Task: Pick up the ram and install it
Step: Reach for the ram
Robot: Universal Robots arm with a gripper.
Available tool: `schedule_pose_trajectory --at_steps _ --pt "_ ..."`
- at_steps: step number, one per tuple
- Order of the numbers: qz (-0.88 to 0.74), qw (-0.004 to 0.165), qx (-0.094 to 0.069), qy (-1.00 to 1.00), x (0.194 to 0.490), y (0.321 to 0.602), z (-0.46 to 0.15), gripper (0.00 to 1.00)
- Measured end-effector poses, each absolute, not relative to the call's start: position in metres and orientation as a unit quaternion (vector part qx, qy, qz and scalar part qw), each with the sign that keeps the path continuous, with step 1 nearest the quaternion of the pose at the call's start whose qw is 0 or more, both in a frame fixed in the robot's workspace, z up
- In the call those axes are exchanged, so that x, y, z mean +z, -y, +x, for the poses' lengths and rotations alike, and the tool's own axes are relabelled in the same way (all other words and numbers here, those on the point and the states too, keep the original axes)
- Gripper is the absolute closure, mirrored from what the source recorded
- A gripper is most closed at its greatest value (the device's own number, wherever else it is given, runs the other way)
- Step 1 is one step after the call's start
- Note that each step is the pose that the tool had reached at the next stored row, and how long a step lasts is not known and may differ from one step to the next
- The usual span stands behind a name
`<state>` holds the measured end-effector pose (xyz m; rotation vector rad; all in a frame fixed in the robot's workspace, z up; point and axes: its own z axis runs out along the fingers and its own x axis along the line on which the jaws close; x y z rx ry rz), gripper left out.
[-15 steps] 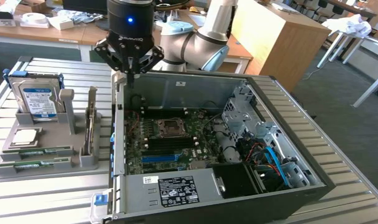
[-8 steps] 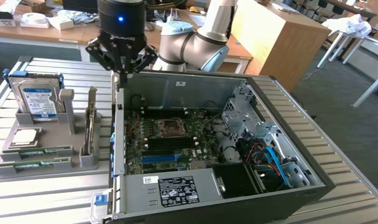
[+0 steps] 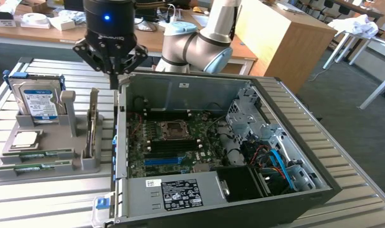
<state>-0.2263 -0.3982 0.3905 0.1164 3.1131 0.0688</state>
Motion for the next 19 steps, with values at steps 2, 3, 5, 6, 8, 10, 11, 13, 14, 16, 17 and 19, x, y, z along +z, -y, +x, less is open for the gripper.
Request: schedule_pose_trajectory --at_steps 2,3,5,6,8,10,11,13,14,16,17,19 --pt "0.037 0.013 0.022 -0.999 0.390 0.398 -0.231 0.90" --pt "0.037 0.013 0.022 -0.999 0.390 0.398 -0.234 0.90" --pt "0.037 0.013 0.022 -0.999 0.390 0.398 -0.238 0.90" --pt "0.037 0.013 0.022 -0.999 0.390 0.398 -0.240 0.90" --pt "0.037 0.013 0.022 -0.999 0.390 0.398 -0.245 0.90" --pt "0.037 0.013 0.022 -0.999 0.390 0.398 -0.249 0.90" --pt "0.037 0.013 0.022 -0.999 0.390 0.398 -0.252 0.90" --pt "0.037 0.013 0.022 -0.999 0.389 0.398 -0.257 0.90" --pt "0.037 0.013 0.022 -0.999 0.389 0.398 -0.259 0.90" --pt "0.037 0.013 0.022 -0.999 0.389 0.398 -0.264 0.90" --pt "0.037 0.013 0.022 -0.999 0.389 0.398 -0.267 0.90" --pt "0.037 0.013 0.022 -0.999 0.389 0.398 -0.272 0.90"
